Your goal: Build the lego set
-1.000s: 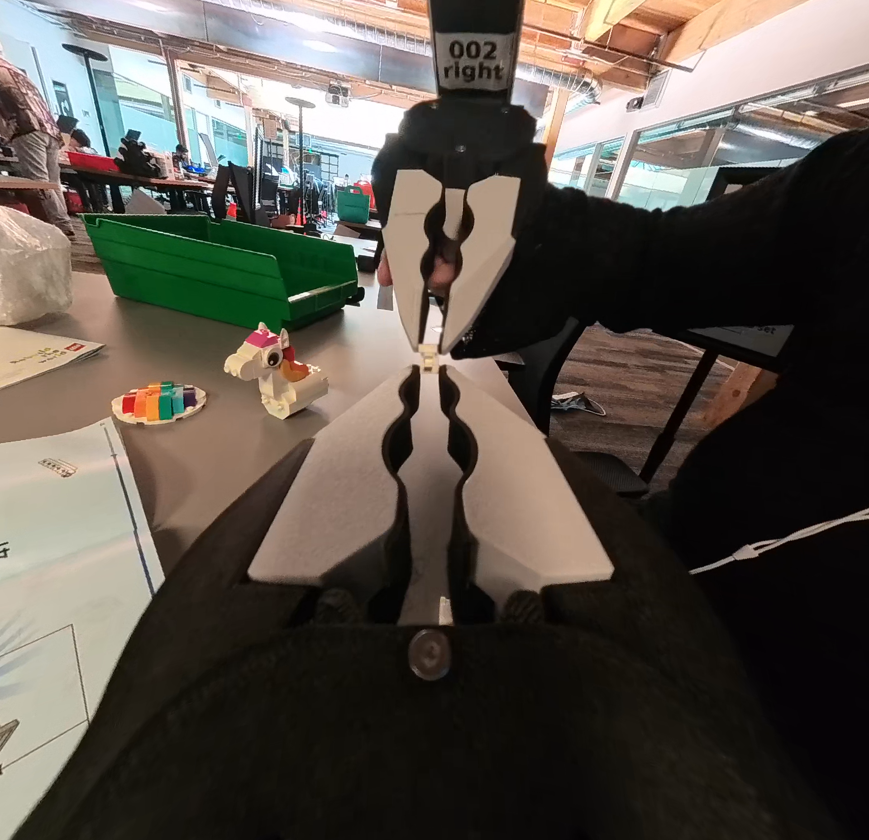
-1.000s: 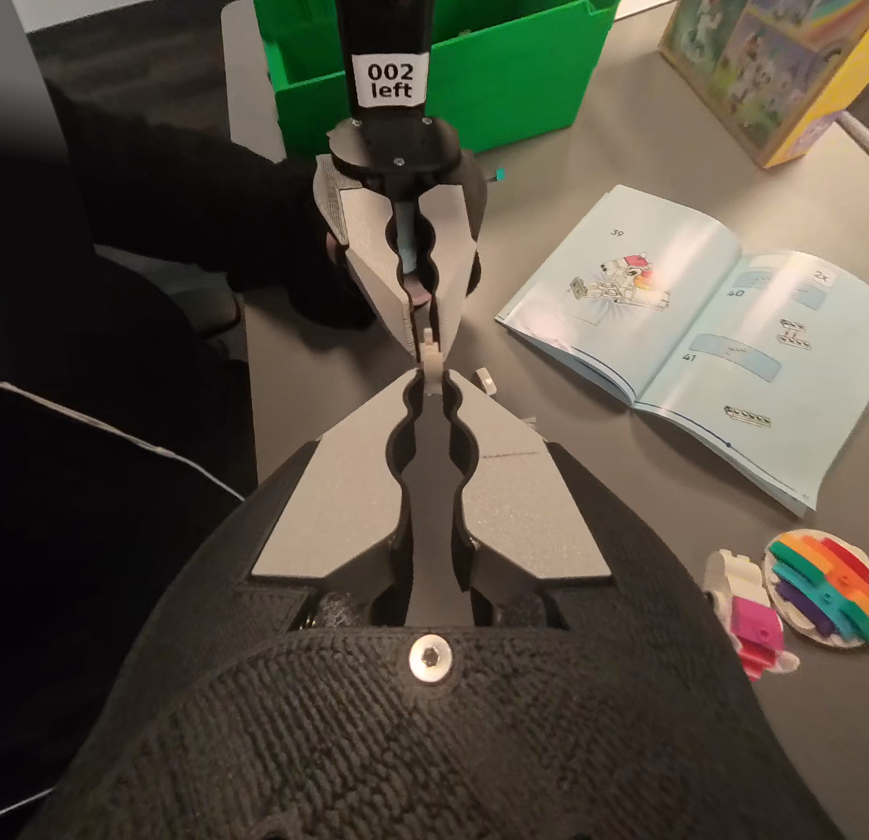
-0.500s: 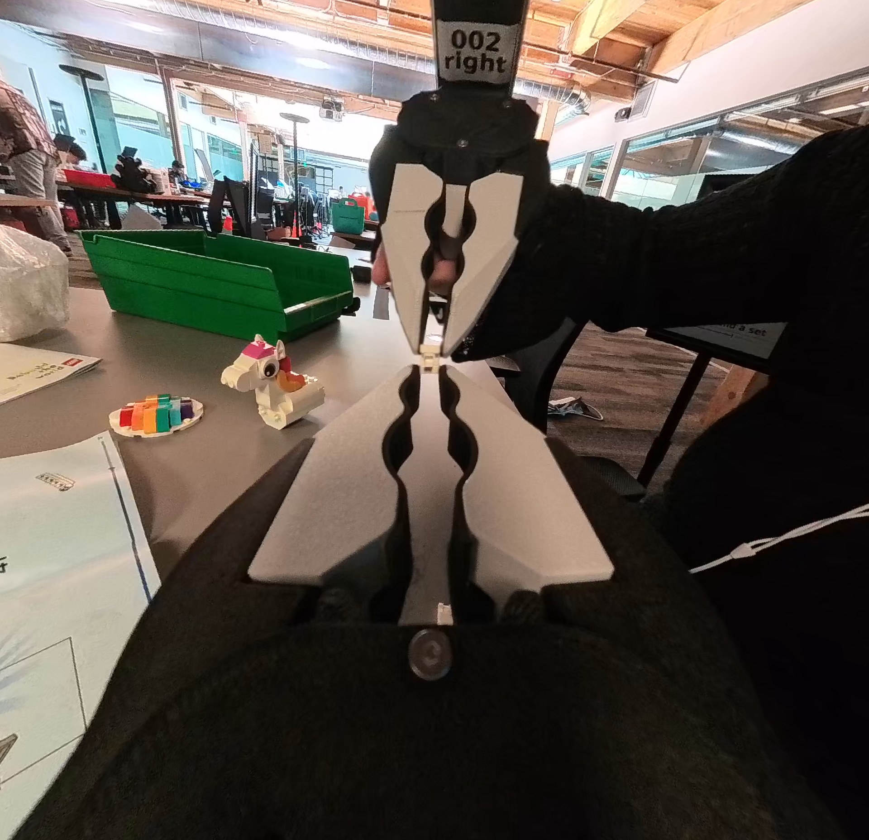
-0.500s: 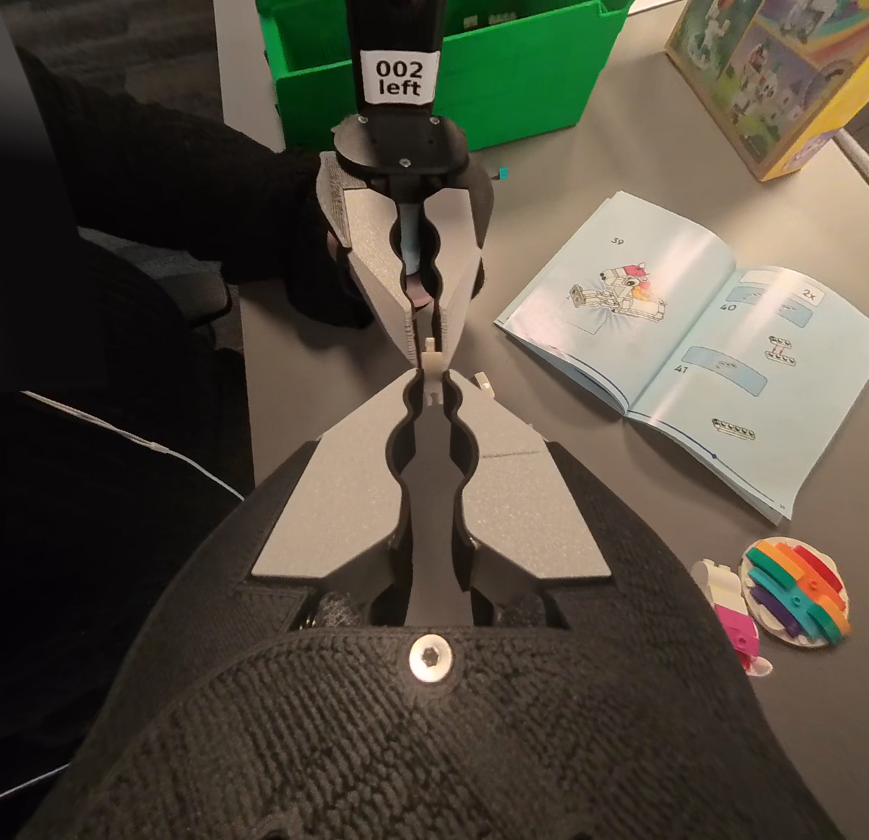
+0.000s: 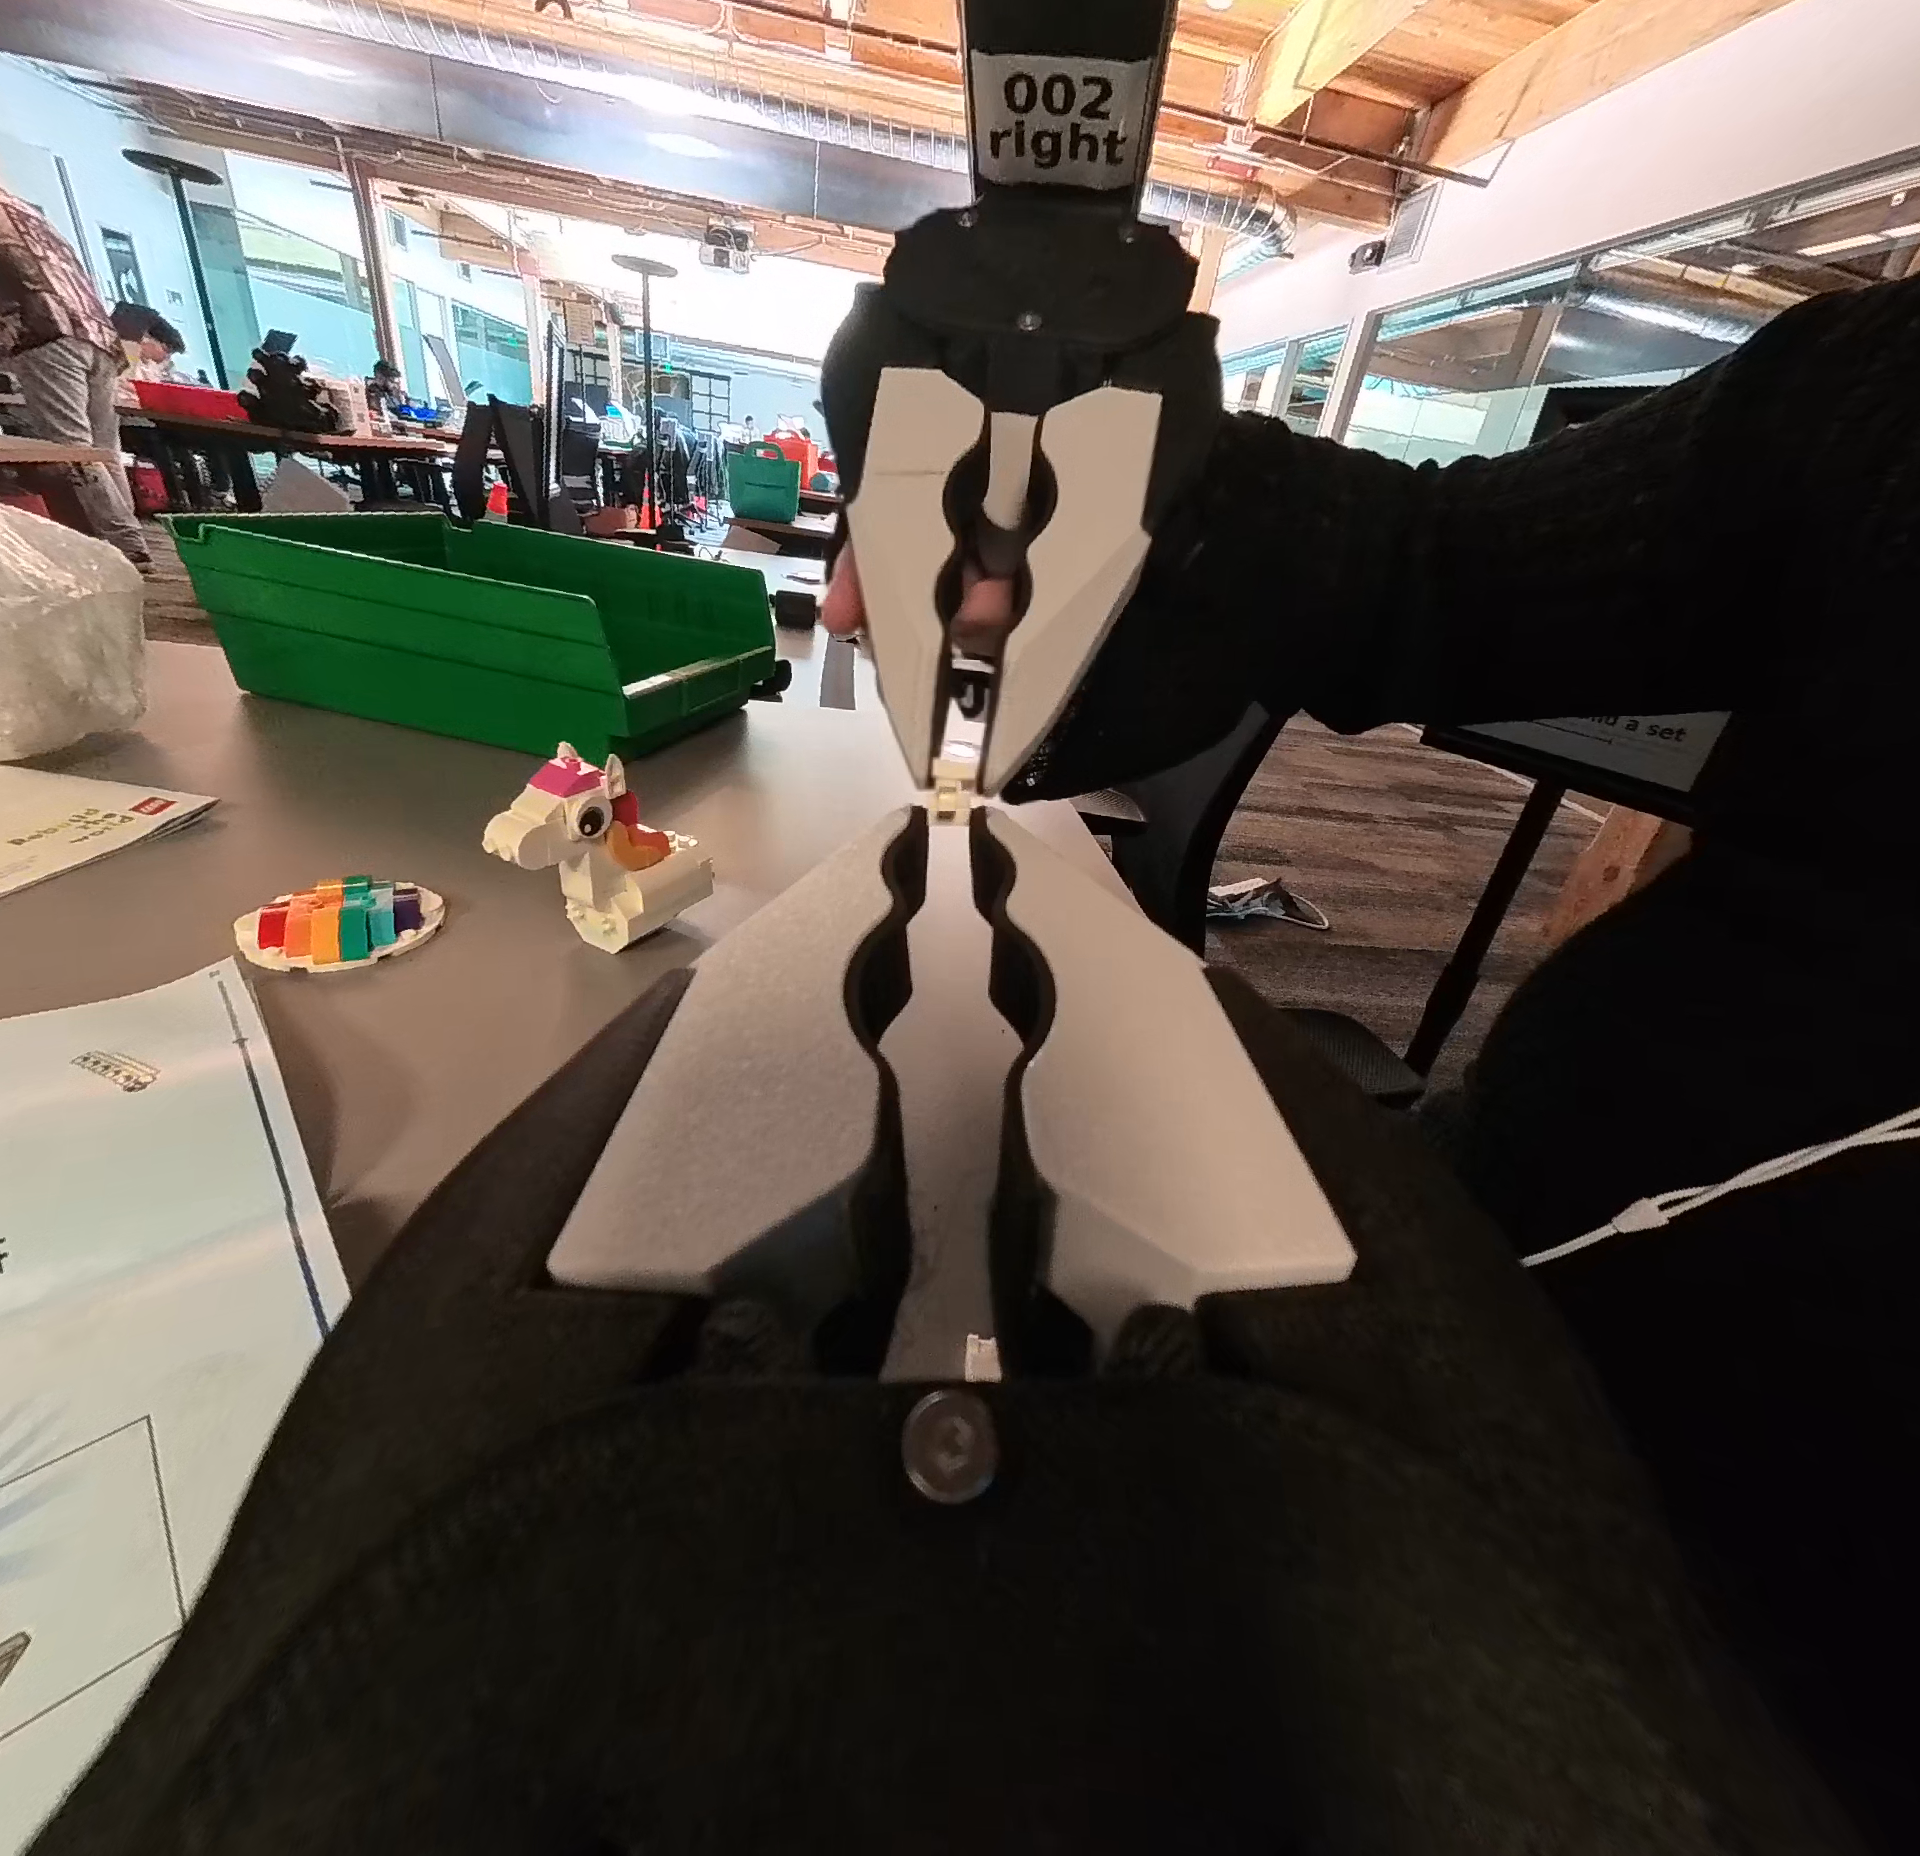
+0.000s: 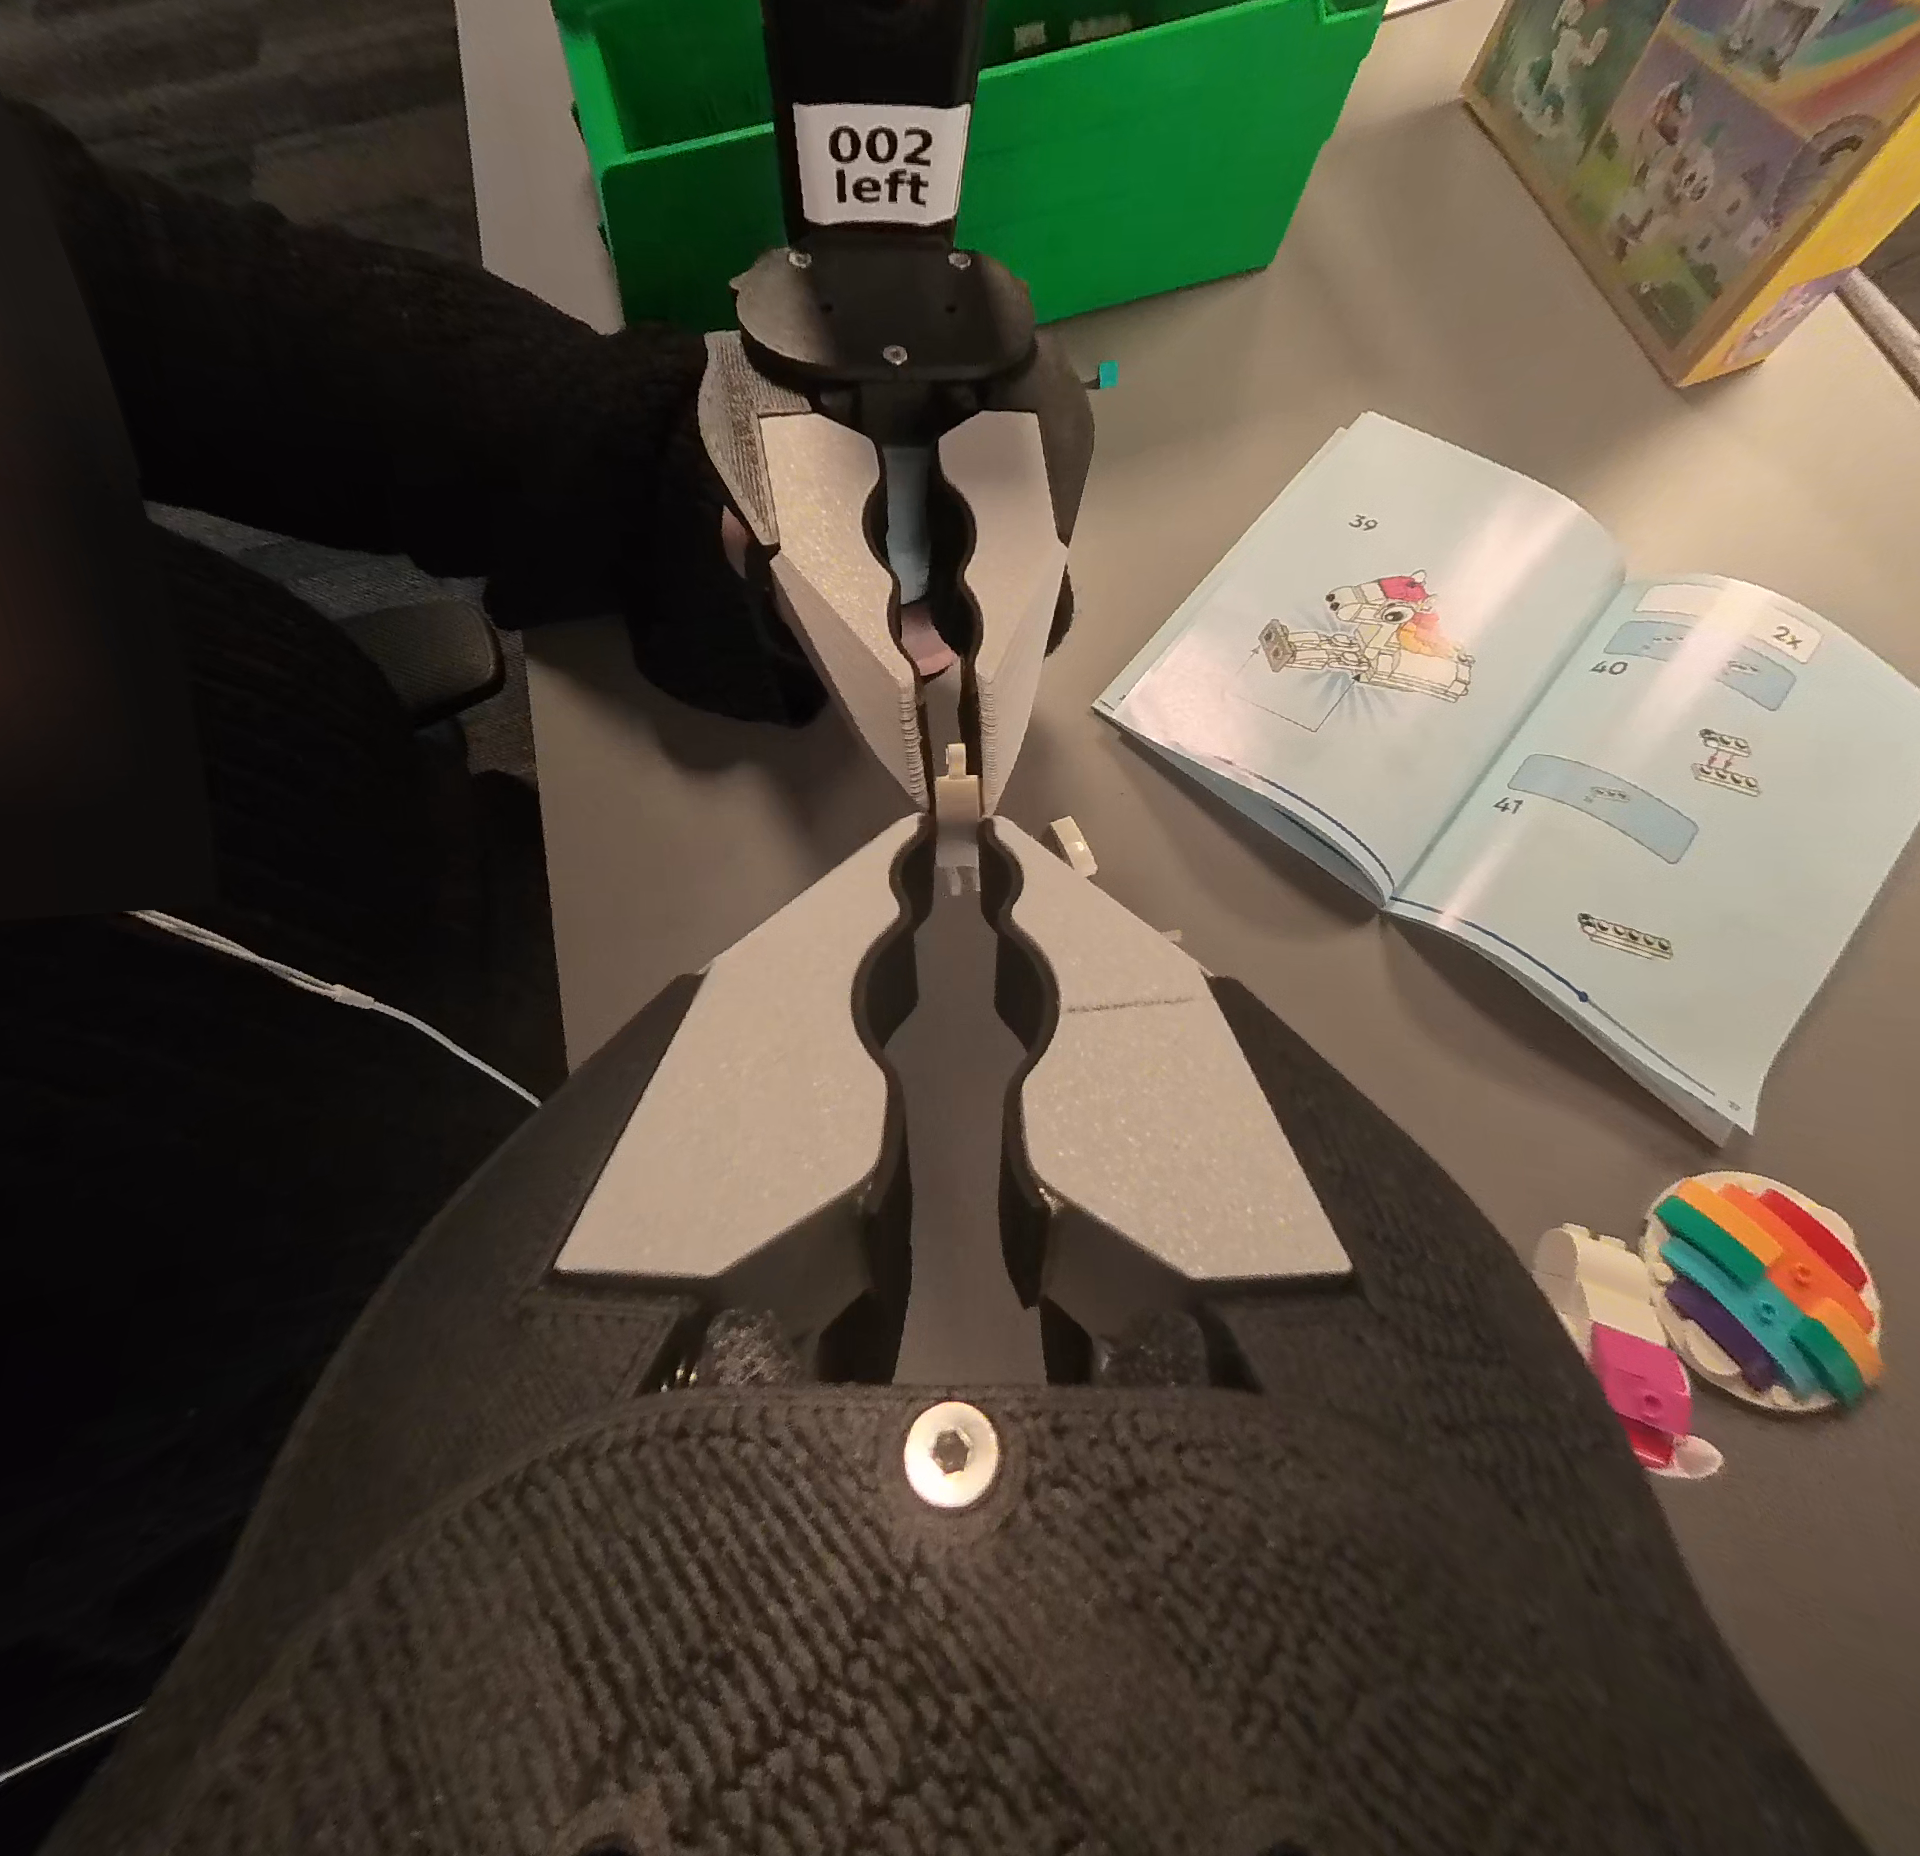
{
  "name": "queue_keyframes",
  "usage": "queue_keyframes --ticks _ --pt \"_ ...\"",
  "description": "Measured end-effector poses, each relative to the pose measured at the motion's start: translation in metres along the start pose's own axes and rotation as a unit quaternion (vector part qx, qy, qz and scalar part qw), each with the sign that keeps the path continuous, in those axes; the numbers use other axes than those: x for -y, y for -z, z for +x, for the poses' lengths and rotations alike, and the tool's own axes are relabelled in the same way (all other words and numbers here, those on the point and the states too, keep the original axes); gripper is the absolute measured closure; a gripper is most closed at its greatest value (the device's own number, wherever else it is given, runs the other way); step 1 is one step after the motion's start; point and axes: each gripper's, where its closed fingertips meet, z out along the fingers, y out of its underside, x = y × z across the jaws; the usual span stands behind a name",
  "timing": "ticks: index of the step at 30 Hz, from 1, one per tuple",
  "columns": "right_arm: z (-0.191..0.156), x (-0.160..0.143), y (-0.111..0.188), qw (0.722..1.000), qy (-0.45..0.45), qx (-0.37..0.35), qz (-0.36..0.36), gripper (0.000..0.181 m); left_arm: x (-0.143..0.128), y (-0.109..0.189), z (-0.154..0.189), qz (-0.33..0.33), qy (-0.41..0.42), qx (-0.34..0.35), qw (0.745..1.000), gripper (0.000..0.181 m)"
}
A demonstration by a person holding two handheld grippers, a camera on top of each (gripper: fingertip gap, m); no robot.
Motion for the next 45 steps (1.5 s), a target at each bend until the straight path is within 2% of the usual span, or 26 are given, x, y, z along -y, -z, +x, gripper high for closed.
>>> queue_keyframes --ticks 28,32,34,35,36,37,38,39,40,42,45 --pt "0.000 0.002 0.004 0.999 -0.007 -0.012 0.034 0.166 0.002 0.000 0.003 0.009 0.014 -0.014 1.000 0.174" --pt "0.002 0.008 0.008 0.996 0.048 -0.047 0.053 0.151 0.005 0.003 -0.003 0.021 0.031 -0.003 0.999 0.174" --pt "0.011 0.010 0.009 0.979 0.150 -0.129 0.050 0.141 0.008 0.005 -0.006 0.034 0.048 -0.001 0.998 0.174" --pt "0.017 0.010 0.010 0.957 0.217 -0.187 0.035 0.139 0.010 0.006 -0.007 0.039 0.057 -0.002 0.998 0.174" --pt "0.025 0.010 0.011 0.923 0.289 -0.254 0.009 0.139 0.011 0.007 -0.009 0.043 0.065 -0.001 0.997 0.174" --pt "0.031 0.011 0.014 0.876 0.363 -0.317 -0.021 0.139 0.011 0.007 -0.010 0.046 0.070 -0.001 0.996 0.174" --pt "0.031 0.013 0.014 0.828 0.430 -0.357 -0.044 0.140 0.012 0.008 -0.010 0.050 0.076 -0.003 0.996 0.174" --pt "0.026 0.014 0.010 0.796 0.474 -0.373 -0.055 0.142 0.013 0.008 -0.011 0.053 0.080 -0.004 0.995 0.174" --pt "0.020 0.013 0.004 0.785 0.491 -0.373 -0.056 0.142 0.012 0.008 -0.012 0.052 0.082 -0.002 0.995 0.174" --pt "0.017 0.010 -0.001 0.790 0.484 -0.372 -0.057 0.142 0.011 0.008 -0.012 0.050 0.083 -0.001 0.995 0.174" --pt "0.020 0.013 0.001 0.778 0.489 -0.390 -0.055 0.145 0.011 0.008 -0.012 0.049 0.084 -0.001 0.995 0.174"
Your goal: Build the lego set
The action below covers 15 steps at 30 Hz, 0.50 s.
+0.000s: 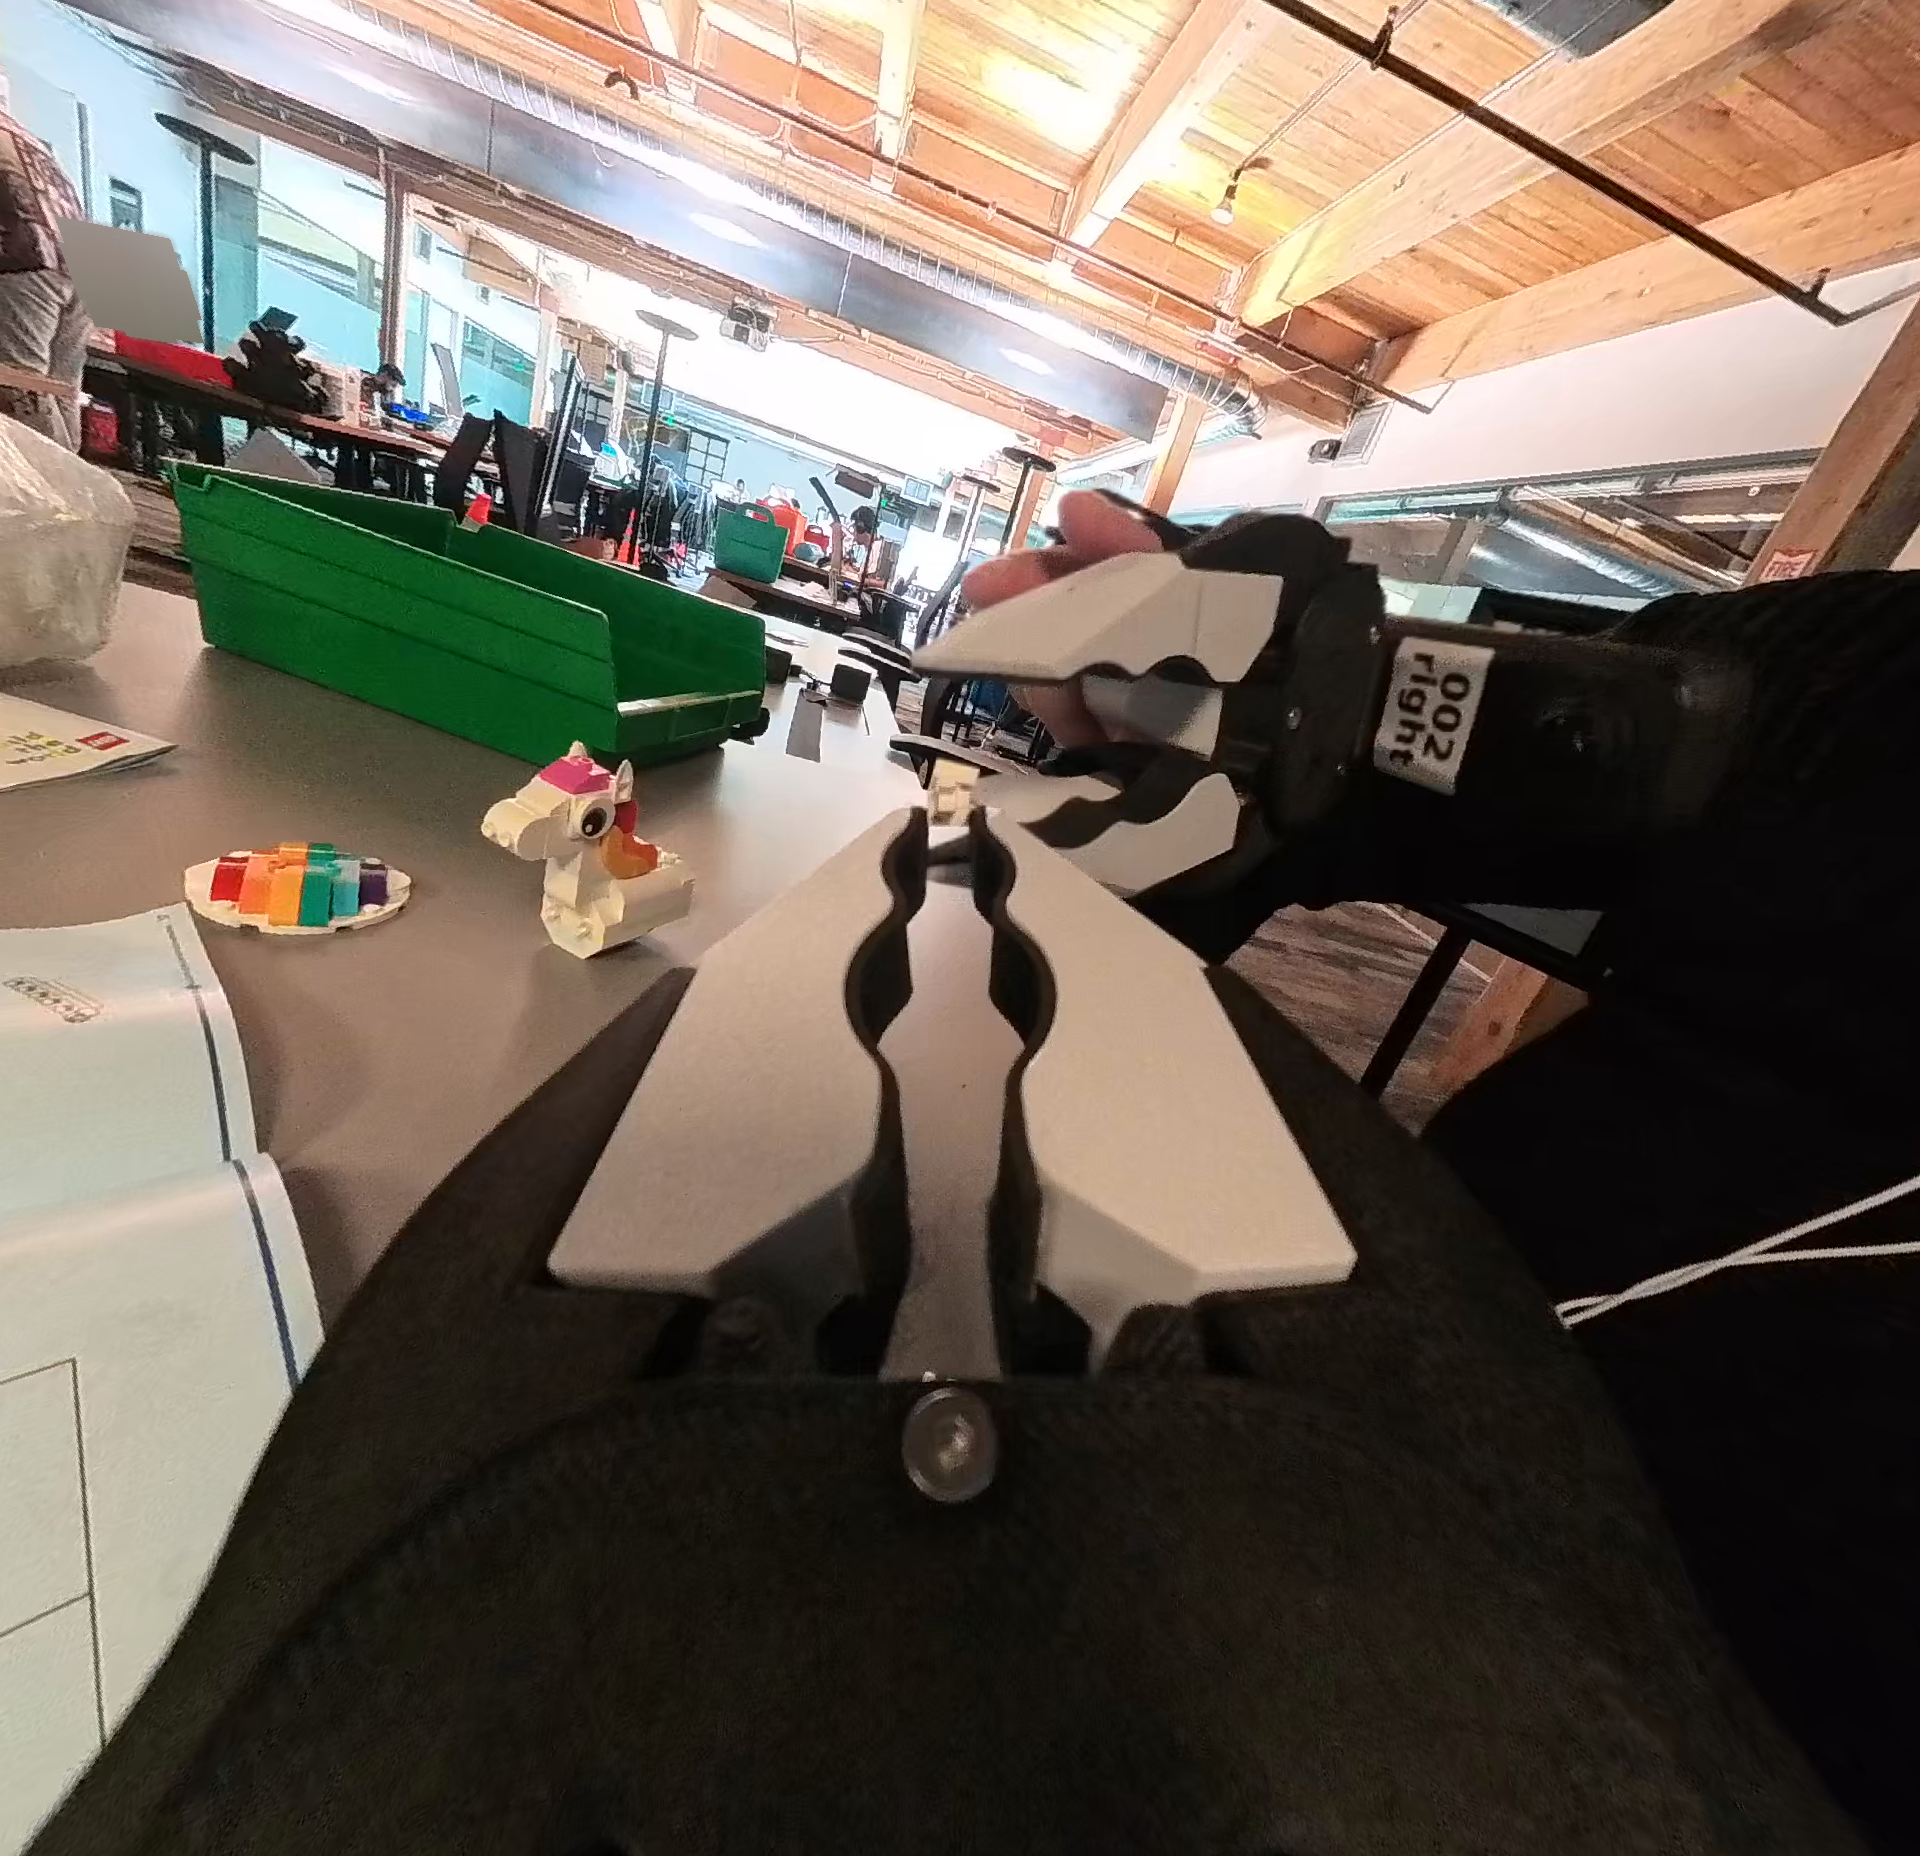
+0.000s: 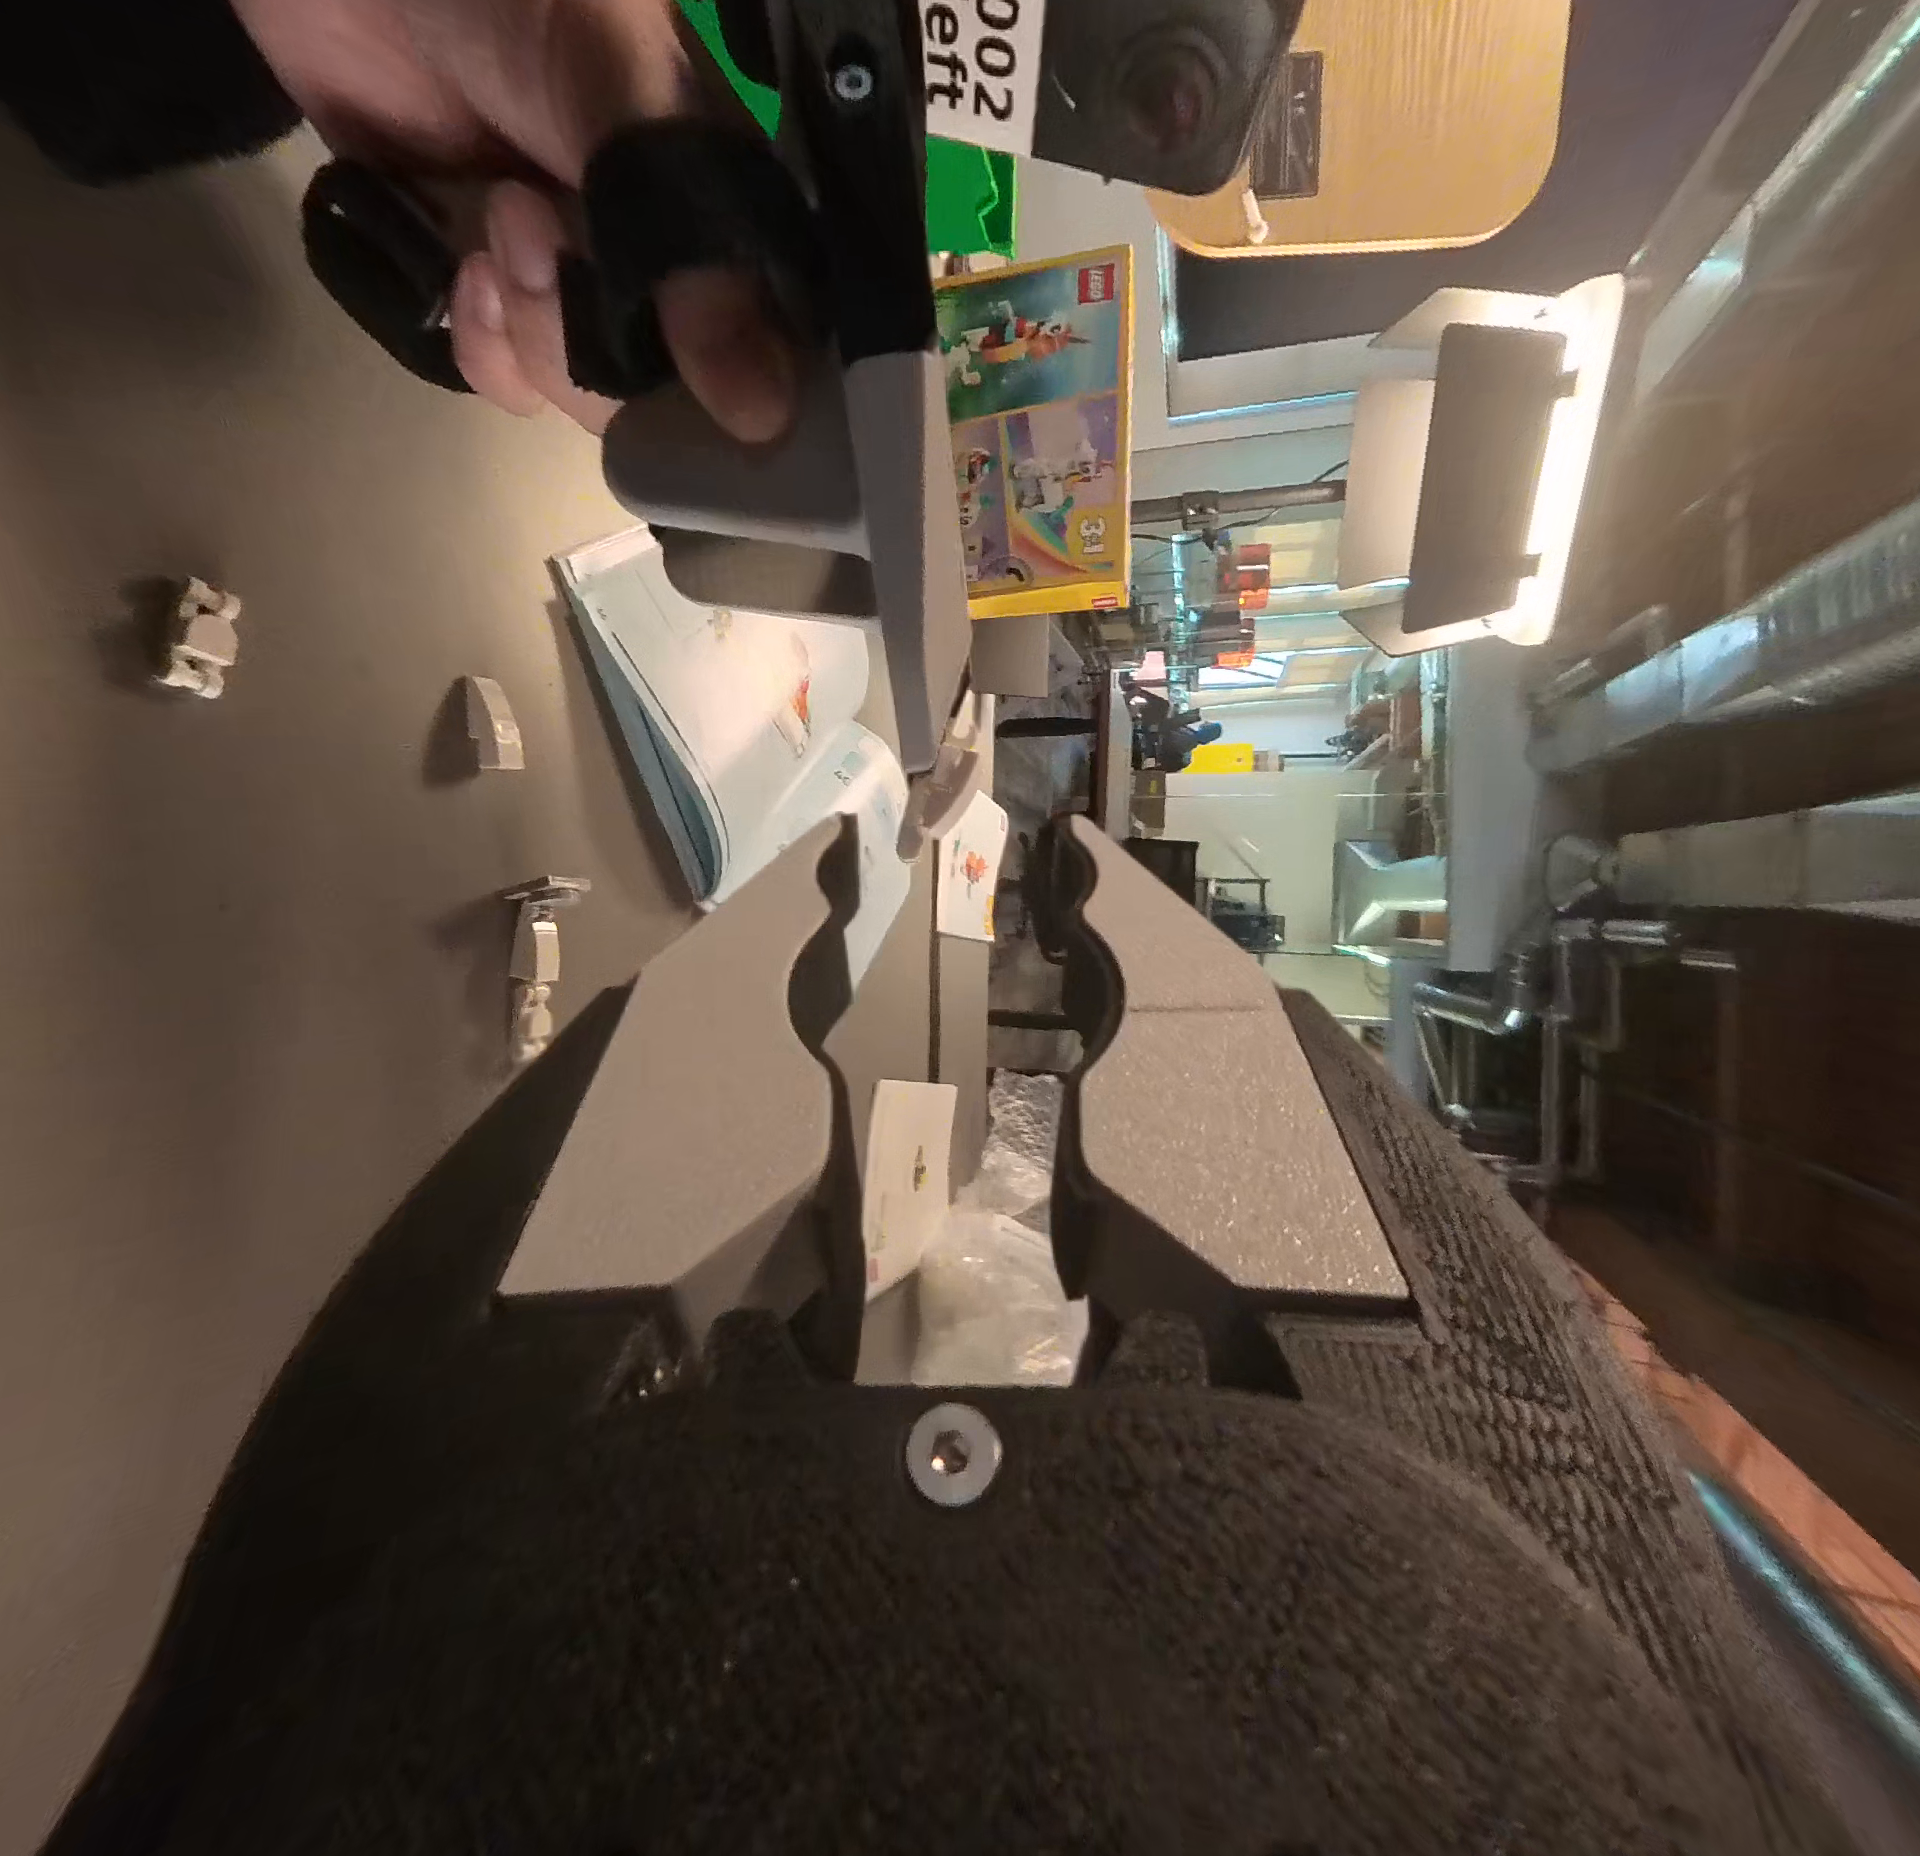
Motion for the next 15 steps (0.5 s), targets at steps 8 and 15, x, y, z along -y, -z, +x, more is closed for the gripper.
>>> queue_keyframes --ticks 8,15 --pt "-0.0077 0.0006 -0.0064 0.998 0.056 -0.020 -0.020 0.162 -0.0011 -0.0004 0.0002 -0.002 0.005 -0.003 1.000 0.174" --pt "-0.0066 -0.0016 -0.0076 0.997 0.067 -0.035 -0.036 0.170 -0.0043 -0.0011 -0.0018 -0.008 0.014 0.000 1.000 0.174"
